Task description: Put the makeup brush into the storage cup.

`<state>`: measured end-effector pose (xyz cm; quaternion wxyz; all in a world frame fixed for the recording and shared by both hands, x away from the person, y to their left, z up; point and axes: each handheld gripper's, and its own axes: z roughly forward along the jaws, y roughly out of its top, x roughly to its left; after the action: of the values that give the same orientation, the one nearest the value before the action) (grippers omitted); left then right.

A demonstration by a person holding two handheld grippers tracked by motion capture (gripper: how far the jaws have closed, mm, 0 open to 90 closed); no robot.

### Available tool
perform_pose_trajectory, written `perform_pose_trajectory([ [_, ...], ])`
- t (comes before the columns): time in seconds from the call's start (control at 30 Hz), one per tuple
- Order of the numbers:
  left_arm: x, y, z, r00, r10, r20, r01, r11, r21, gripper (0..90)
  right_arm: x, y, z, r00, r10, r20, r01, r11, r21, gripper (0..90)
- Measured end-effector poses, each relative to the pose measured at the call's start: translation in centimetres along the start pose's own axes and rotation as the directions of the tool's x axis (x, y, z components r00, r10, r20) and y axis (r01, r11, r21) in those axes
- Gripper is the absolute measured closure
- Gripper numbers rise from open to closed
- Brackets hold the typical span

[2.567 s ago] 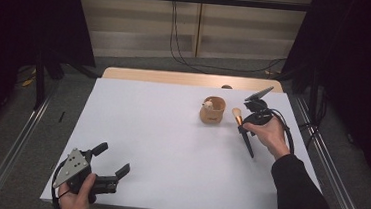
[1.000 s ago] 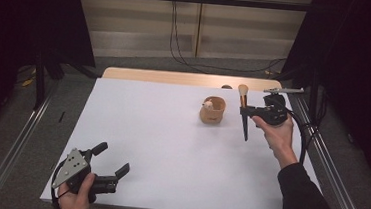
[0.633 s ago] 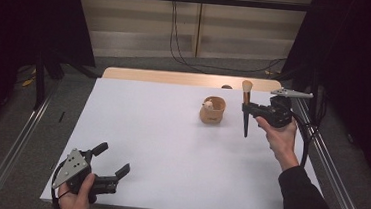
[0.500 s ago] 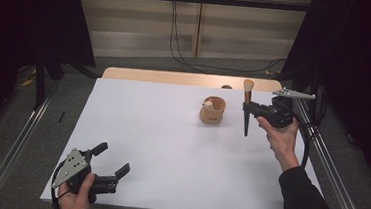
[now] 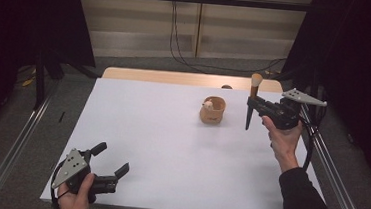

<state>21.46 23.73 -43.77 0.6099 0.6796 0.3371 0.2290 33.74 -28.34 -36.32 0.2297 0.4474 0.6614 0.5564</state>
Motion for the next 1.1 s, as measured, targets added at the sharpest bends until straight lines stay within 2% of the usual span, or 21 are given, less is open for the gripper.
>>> perform_pose_trajectory([
  [0.17, 0.0, 0.0, 0.0, 1.0, -0.001, -0.001, 0.001, 1.0, 0.0, 0.8, 0.1, 0.3, -0.7, 1.0, 0.0, 0.003, 0.0, 0.999, -0.042, 74.9],
  [0.37, 0.0, 0.0, 0.0, 1.0, -0.001, -0.001, 0.001, 1.0, 0.001, 0.8, -0.1, 0.2, -0.7, 0.9995, 0.018, -0.025, -0.018, 0.999, -0.034, 74.9],
  [0.5, 0.1, 0.0, 0.0, 1.0, 0.002, -0.005, -0.002, 1.0, 0.007, 0.7, 0.0, 0.3, -0.6, 0.9996, 0.014, -0.026, -0.015, 0.999, -0.031, 74.9],
  [0.6, 0.3, 0.0, -0.1, 1.0, 0.001, -0.01, -0.001, 1.0, 0.005, 0.7, -0.1, 0.3, -0.6, 0.9992, 0.03, -0.025, -0.031, 0.999, -0.026, 74.9],
  [0.7, 0.4, 0.0, -0.1, 1.0, 0.0, -0.008, 0.0, 1.0, 0.002, 0.7, 0.0, 0.5, -0.6, 0.9992, 0.025, -0.029, -0.026, 0.999, -0.029, 74.9],
  [0.73, 0.4, 0.0, -0.1, 0.9998, 0.001, -0.019, -0.001, 1.0, 0.003, 0.7, 0.0, 0.6, -0.6, 0.9993, 0.02, -0.031, -0.021, 0.999, -0.03, 74.9],
  [1.1, 0.3, 0.0, 0.0, 0.9999, -0.001, -0.012, 0.001, 1.0, 0.005, 0.7, 0.7, 1.3, 0.4, 0.9985, -0.003, -0.054, 0.001, 0.999, -0.039, 74.9],
])
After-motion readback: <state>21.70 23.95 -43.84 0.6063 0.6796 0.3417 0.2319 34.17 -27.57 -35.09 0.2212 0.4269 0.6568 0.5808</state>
